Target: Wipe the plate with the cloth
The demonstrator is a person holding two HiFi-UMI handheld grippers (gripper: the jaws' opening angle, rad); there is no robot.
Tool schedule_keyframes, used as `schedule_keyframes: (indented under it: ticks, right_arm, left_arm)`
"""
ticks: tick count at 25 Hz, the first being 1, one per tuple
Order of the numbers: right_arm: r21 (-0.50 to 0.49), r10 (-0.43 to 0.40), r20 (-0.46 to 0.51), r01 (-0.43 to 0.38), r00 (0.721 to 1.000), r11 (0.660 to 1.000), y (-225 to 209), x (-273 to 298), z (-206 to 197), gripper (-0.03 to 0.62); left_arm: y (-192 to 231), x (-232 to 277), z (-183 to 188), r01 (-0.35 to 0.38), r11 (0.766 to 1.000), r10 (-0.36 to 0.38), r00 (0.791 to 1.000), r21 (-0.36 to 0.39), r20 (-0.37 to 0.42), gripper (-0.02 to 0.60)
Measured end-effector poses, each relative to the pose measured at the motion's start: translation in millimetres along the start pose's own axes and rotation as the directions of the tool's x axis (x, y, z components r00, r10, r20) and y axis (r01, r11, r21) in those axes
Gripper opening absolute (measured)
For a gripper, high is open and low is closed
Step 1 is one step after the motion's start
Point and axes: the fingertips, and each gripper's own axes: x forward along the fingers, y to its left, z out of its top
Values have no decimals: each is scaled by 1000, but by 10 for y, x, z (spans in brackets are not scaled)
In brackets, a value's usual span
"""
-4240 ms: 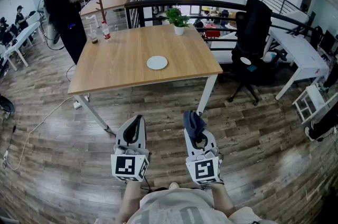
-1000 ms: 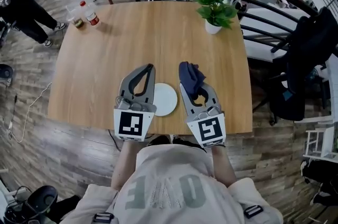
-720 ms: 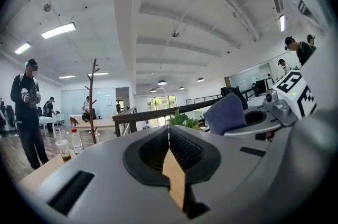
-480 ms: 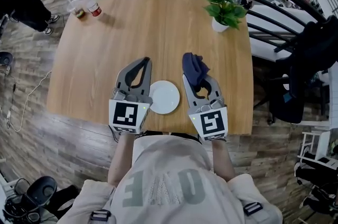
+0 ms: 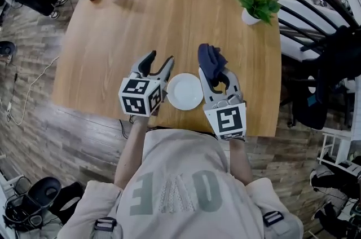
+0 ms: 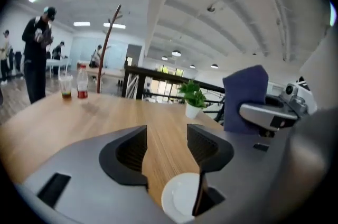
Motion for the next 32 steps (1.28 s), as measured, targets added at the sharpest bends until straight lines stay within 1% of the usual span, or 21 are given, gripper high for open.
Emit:
schedule_keyframes:
  ticks: [1, 3, 4, 6, 9, 10, 11, 14, 15, 18, 19, 20, 22, 24, 26, 27, 30, 32]
  right_arm:
    - [-5, 6, -8, -6, 1000, 1000, 37, 14, -12, 57]
    - [-8, 19, -22, -19, 1000, 1000, 96, 31, -42, 57]
    - [-8, 23, -31, -23, 999, 1000, 115, 38, -61, 55]
    - [-16, 25, -48, -25, 999, 1000, 139, 45, -103, 57]
    - [-30, 17, -74, -19, 997, 999, 152, 25, -162, 57]
    - [-30, 14, -82, -16, 997, 999, 150, 16, -184, 57]
    - [-27, 9, -91, -12, 996, 1000, 143, 9, -210, 57]
    - [-22, -10, -123, 7, 992, 1000, 102, -17, -306, 57]
    - [-21, -15, -132, 12, 991, 1000, 89, -30, -333, 57]
    - [-13, -20, -147, 19, 989, 1000, 61, -55, -391, 57]
    - [-10, -22, -152, 21, 988, 1000, 56, -55, -408, 55]
    - [-6, -24, -156, 23, 987, 1000, 52, -55, -425, 57]
    - [2, -28, -165, 29, 986, 1000, 47, -58, -461, 57]
    - [5, -25, -171, 26, 985, 1000, 50, -61, -488, 57]
    - [-4, -18, -178, 17, 984, 1000, 57, -57, -507, 57]
    - [-11, -15, -183, 13, 983, 1000, 58, -54, -518, 57]
    - [-40, -18, -204, 10, 979, 999, 44, -52, -579, 57]
    - [-83, -25, -236, 6, 971, 997, 17, -32, -654, 57]
  left_arm:
    - [32, 38, -225, 21, 998, -25, 997, -67, -68, 224]
    - [73, 75, -632, 39, 977, -75, 983, -209, -165, 222]
    - [90, 84, -806, 37, 963, -93, 976, -268, -198, 222]
    - [124, 100, -1108, 22, 933, -119, 960, -358, -253, 222]
    - [149, 120, -1453, -3, 875, -164, 939, -483, -303, 221]
    - [158, 127, -1557, -15, 859, -175, 931, -512, -320, 221]
    - [164, 133, -1657, -28, 847, -183, 922, -530, -342, 221]
    - [123, 147, -1883, -45, 824, -218, 895, -565, -390, 219]
    - [98, 153, -1920, -46, 812, -230, 891, -583, -391, 218]
    - [57, 188, -1931, -40, 768, -255, 896, -640, -363, 202]
    - [51, 200, -1924, -36, 758, -264, 896, -651, -356, 201]
    - [46, 208, -1923, -34, 755, -270, 895, -655, -357, 201]
    - [50, 213, -1953, -43, 764, -267, 888, -644, -375, 176]
    - [72, 207, -2009, -65, 780, -248, 881, -622, -403, 122]
    - [94, 199, -2046, -82, 797, -229, 876, -598, -425, 52]
    - [99, 197, -2051, -85, 801, -224, 875, -592, -429, 52]
    - [96, 195, -2053, -86, 800, -222, 877, -594, -426, 52]
    - [96, 190, -2052, -86, 800, -220, 879, -593, -424, 51]
